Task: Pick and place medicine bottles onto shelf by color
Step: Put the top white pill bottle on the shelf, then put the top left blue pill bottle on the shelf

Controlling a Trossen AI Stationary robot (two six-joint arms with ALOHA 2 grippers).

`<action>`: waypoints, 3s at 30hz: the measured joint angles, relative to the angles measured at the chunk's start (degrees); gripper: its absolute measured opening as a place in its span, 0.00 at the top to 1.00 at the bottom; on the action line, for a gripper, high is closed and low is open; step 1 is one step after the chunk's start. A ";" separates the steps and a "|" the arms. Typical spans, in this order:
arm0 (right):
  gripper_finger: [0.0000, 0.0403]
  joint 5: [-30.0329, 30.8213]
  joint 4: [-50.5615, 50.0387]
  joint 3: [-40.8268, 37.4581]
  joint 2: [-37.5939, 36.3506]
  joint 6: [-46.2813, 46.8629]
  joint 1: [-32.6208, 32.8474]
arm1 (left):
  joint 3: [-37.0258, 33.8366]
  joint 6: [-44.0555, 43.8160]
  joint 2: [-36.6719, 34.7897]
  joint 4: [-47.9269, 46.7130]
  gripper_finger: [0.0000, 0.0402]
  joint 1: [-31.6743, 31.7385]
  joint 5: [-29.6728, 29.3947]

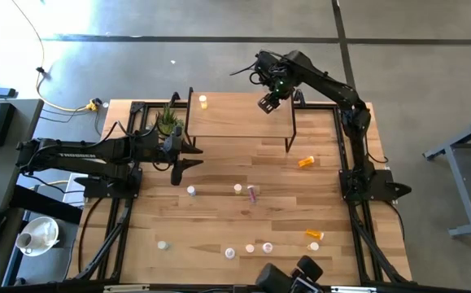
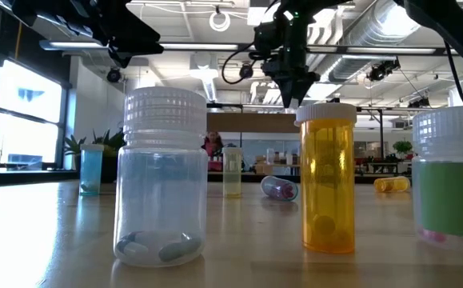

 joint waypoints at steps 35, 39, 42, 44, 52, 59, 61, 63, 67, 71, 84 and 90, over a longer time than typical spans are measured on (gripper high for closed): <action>0.52 0.67 -4.31 8.63 -5.37 -4.85 3.53 | 0.00 0.00 0.00 -1.10 0.62 -0.02 0.00; 0.52 0.69 -4.31 8.63 -8.36 -4.81 5.77 | 0.00 -0.05 0.00 -2.27 0.62 -0.02 0.00; 0.52 0.69 -4.31 8.63 -10.07 -4.74 7.86 | 0.00 -1.21 0.01 -2.95 0.62 -0.02 0.00; 0.52 0.69 -4.31 8.63 -10.90 -4.64 9.39 | 0.00 -2.34 0.00 -3.70 0.62 -0.06 0.00; 0.52 4.40 -4.26 6.39 -11.66 -4.66 16.43 | 0.00 -6.43 0.00 -11.76 0.62 -0.11 0.02; 0.52 7.22 0.64 -11.51 -18.12 -3.40 20.42 | 0.00 -9.76 0.02 -15.21 0.62 -1.40 -1.75; 0.52 7.20 4.51 -17.91 -21.36 -2.73 21.42 | 0.00 -11.32 0.01 -15.46 0.62 -2.62 -3.65; 0.52 7.13 7.95 -24.22 -24.92 -0.98 22.33 | 0.00 -12.94 0.02 -16.27 0.62 -4.05 -5.34; 0.52 6.75 14.46 -34.97 -32.29 3.92 24.60 | 0.00 -16.81 0.00 -18.57 0.62 -7.52 -7.82; 0.52 6.72 21.07 -43.79 -38.45 7.95 28.21 | 0.00 -21.15 0.00 -21.78 0.62 -11.71 -8.90; 0.52 6.93 42.89 -62.76 -47.32 10.55 40.00 | 0.00 -31.19 0.00 -26.84 0.62 -26.04 -16.18; 0.52 7.03 50.70 -67.67 -46.99 12.20 43.12 | 0.00 -31.56 0.00 -28.98 0.64 -32.97 -21.75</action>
